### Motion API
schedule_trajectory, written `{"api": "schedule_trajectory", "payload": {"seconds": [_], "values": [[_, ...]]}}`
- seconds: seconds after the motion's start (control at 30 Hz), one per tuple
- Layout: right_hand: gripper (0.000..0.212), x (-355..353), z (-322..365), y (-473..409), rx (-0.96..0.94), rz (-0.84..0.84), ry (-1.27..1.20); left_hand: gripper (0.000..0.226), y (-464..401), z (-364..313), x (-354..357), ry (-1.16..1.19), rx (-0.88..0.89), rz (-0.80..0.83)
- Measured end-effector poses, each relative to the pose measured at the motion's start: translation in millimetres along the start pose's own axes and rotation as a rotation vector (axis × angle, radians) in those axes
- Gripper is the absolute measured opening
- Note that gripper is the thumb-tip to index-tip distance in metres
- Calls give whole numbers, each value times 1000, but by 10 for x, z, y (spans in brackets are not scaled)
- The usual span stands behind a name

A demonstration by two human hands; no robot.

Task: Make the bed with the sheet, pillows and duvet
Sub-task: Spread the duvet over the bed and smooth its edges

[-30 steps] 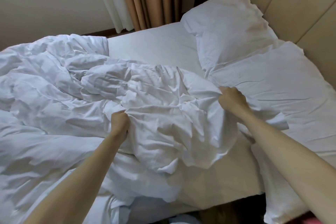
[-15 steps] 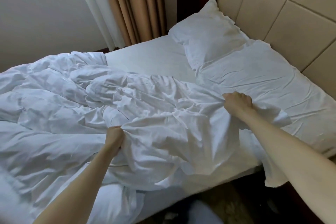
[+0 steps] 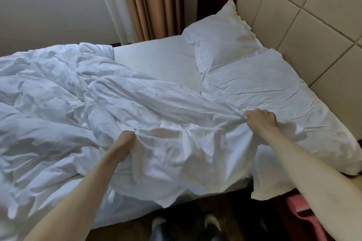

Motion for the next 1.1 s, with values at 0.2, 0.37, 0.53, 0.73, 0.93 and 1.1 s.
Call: {"api": "schedule_trajectory", "payload": {"seconds": [0.2, 0.37, 0.53, 0.73, 0.93, 1.1], "values": [[35, 267, -765, 112, -9, 12, 132, 28, 368, 46, 768, 5, 4, 65], [33, 618, -647, 90, -26, 106, 131, 21, 586, 65, 1157, -57, 42, 153], [34, 757, -66, 113, -262, 105, 117, 30, 728, 56, 1369, -107, 95, 247], [18, 335, 875, 265, -491, -37, 11, 37, 841, 138, 801, 204, 186, 69], [16, -186, 1992, 468, -620, -76, -332, 32, 688, 666, -243, 416, 172, -237], [21, -464, 3077, 666, -665, -72, -475, 29, 463, 1502, -1192, 490, 97, -423]]}}
Point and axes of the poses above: each hand's wrist, its own y-axis away from the middle knuckle, its own x-axis out of the palm, z = x × y, the point moved 7 cm from there along -y, towards the middle knuckle, and after that the axes turned 5 degrees about -x, right-handed, at the moved point
